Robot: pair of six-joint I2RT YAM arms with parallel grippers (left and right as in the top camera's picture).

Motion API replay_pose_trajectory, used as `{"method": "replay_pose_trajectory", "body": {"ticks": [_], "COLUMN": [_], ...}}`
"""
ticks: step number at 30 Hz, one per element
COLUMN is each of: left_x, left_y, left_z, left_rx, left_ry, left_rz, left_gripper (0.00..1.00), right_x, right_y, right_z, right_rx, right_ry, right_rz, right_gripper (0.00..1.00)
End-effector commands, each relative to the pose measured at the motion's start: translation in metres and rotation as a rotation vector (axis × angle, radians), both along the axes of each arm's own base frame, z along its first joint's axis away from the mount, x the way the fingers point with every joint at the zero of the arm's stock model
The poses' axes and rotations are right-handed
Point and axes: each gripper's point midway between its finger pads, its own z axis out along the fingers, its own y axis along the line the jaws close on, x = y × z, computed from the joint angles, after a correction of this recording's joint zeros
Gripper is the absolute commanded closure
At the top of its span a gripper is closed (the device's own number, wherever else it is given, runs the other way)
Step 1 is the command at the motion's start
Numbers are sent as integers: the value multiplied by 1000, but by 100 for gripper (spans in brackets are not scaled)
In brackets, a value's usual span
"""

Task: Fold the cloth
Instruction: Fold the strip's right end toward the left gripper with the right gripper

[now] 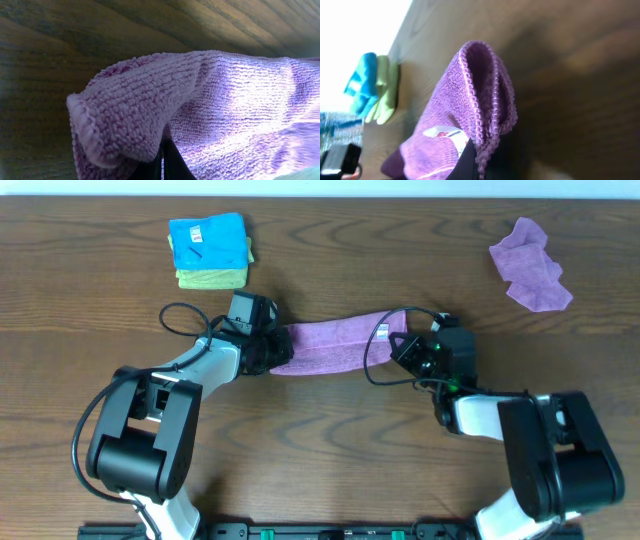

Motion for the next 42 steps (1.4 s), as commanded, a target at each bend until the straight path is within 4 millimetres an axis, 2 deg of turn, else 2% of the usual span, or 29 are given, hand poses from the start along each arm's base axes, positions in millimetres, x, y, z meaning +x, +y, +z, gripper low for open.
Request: {"method": "replay_pose_trajectory", "body": {"ticks": [1, 5, 9, 14, 23, 27, 37, 42], "left_x": [7, 16, 23, 24, 24, 24, 24, 24], "left_y": [0, -3, -5, -4, -4, -5, -4, 10], "left_z": [1, 10, 17, 17, 17, 17, 18, 26], "left_rx": [18, 11, 6, 8, 8, 12, 4, 18], "left_ry": [-18, -44, -65, -67, -67, -75, -75, -60], "left_rz": [-12, -12, -11, -10, -11, -26, -29, -24], "left_gripper": [94, 94, 94, 95, 94, 94, 94, 94], "right_x": [10, 5, 0, -5, -6, -6, -19, -25], "right_y": [12, 27, 53, 89, 134, 147, 181, 187], "right_z": [42, 60, 70, 83, 98, 96, 67, 62], "right_rx": [-9, 12, 23, 17, -80, -98, -122, -151], "right_ry": [-131, -172, -197, -218, -237, -230, -189, -196], "right_rz": [71, 120, 182, 242, 342, 369, 461, 496], "right_gripper": [99, 99, 99, 99, 99, 99, 99, 99]}}
